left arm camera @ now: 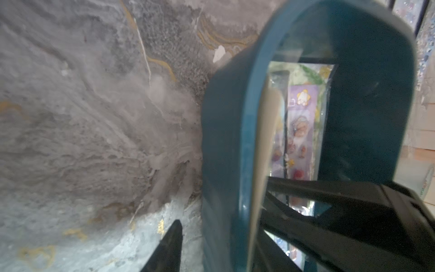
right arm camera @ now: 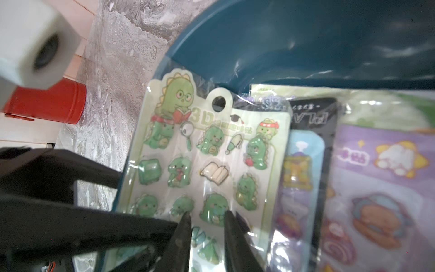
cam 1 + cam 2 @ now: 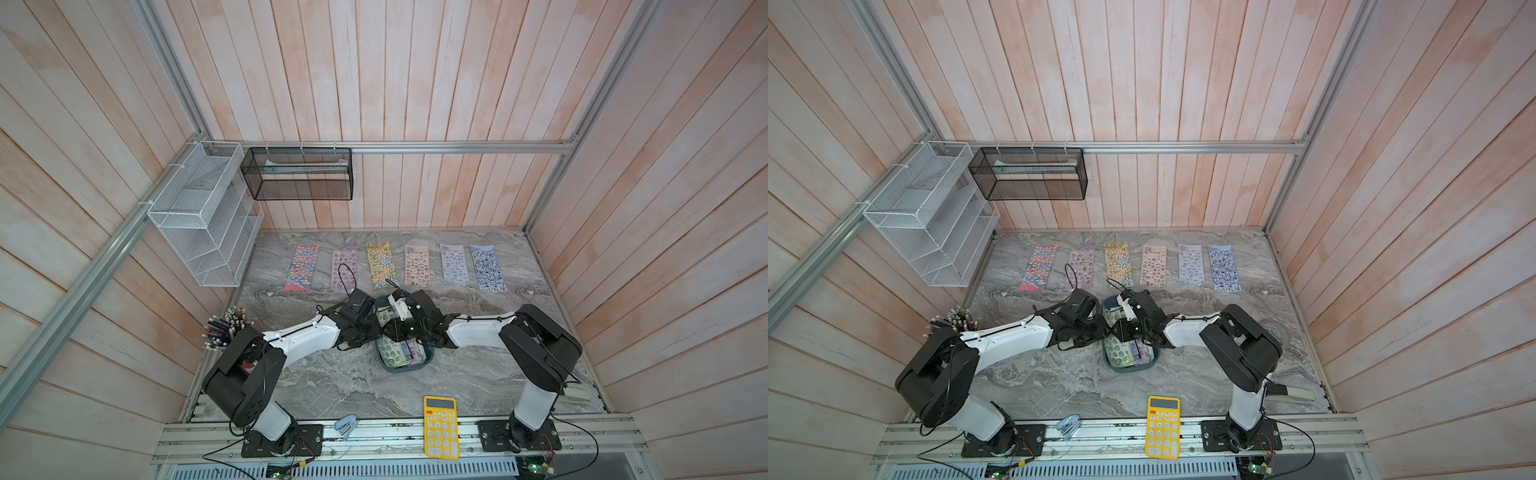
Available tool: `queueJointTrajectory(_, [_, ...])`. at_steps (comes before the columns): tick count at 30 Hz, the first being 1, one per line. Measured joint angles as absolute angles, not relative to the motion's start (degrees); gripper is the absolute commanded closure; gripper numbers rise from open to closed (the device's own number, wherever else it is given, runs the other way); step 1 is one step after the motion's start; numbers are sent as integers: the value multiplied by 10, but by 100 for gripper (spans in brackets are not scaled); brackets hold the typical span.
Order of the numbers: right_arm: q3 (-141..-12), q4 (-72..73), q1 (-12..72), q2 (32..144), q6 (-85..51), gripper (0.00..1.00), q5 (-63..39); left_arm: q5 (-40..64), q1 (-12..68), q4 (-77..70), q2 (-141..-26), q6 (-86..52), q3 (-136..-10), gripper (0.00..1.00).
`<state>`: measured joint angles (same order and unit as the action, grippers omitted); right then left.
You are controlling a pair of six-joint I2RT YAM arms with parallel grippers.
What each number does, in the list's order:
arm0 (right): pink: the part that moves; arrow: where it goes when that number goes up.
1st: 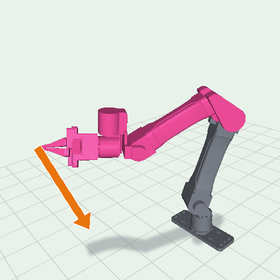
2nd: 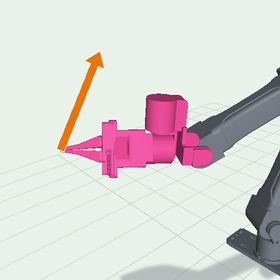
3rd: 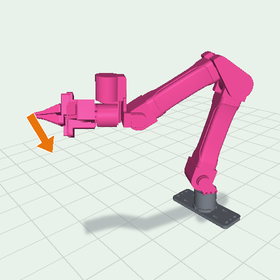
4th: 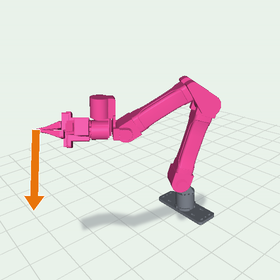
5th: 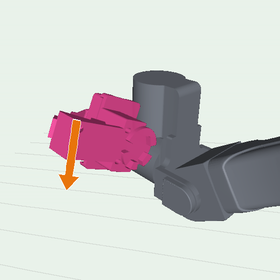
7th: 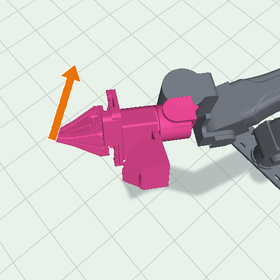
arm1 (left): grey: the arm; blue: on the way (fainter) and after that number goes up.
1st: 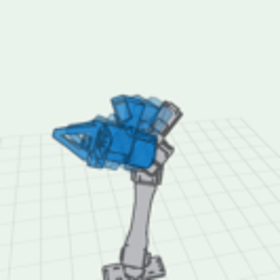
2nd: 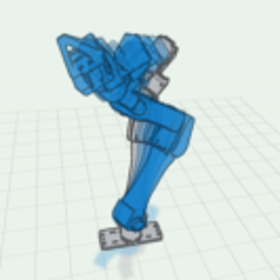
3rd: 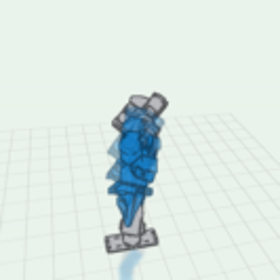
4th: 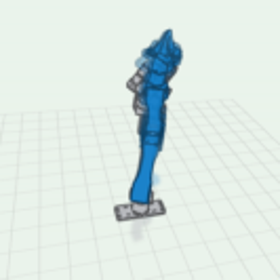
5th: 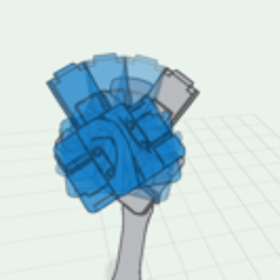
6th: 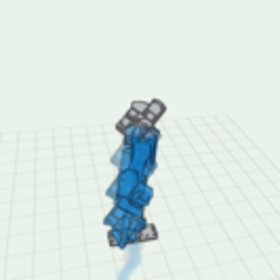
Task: Take the stickers out of the storage box
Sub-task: Pick up the sticker from the storage box.
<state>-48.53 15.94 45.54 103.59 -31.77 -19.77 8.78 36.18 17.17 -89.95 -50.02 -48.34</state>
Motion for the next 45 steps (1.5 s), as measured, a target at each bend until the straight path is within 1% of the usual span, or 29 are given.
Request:
queueJointTrajectory(6, [-478, 174, 454, 1036, -318, 73, -220, 85, 326, 171, -869, -491, -495, 46])
queueJointTrajectory(12, [-478, 173, 453, 1036, -318, 73, -230, 86, 319, 171, -868, -476, -527, 46])
queueJointTrajectory(16, [-477, 173, 452, 1036, -318, 74, -232, 91, 319, 170, -887, -465, -546, 54])
queueJointTrajectory(22, [-476, 174, 451, 1036, -318, 74, -235, 93, 317, 177, -907, -455, -553, 77])
queueJointTrajectory(24, [-476, 174, 451, 1036, -318, 74, -235, 91, 315, 183, -907, -451, -553, 81])
queueJointTrajectory(26, [-476, 174, 451, 1036, -318, 74, -236, 89, 315, 187, -907, -451, -554, 81])
queueJointTrajectory(27, [-476, 174, 451, 1036, -318, 74, -236, 88, 315, 189, -908, -451, -555, 79])
queueJointTrajectory(29, [-476, 174, 450, 1036, -318, 74, -237, 88, 315, 192, -908, -452, -557, 71])
queueJointTrajectory(31, [-476, 174, 449, 1036, -318, 74, -239, 90, 316, 191, -908, -451, -561, 70])
queueJointTrajectory(32, [-476, 174, 449, 1036, -318, 74, -239, 90, 316, 191, -908, -450, -562, 71])
queueJointTrajectory(34, [-475, 175, 449, 1036, -318, 74, -239, 90, 316, 191, -908, -449, -562, 76])
queueJointTrajectory(35, [-475, 175, 449, 1036, -318, 74, -239, 89, 316, 192, -907, -448, -562, 77])
queueJointTrajectory(42, [-475, 176, 449, 1036, -318, 74, -239, 79, 319, 204, -907, -444, -569, 78])
queueJointTrajectory(45, [-475, 176, 449, 1036, -318, 74, -239, 73, 329, 211, -914, -436, -592, 82])
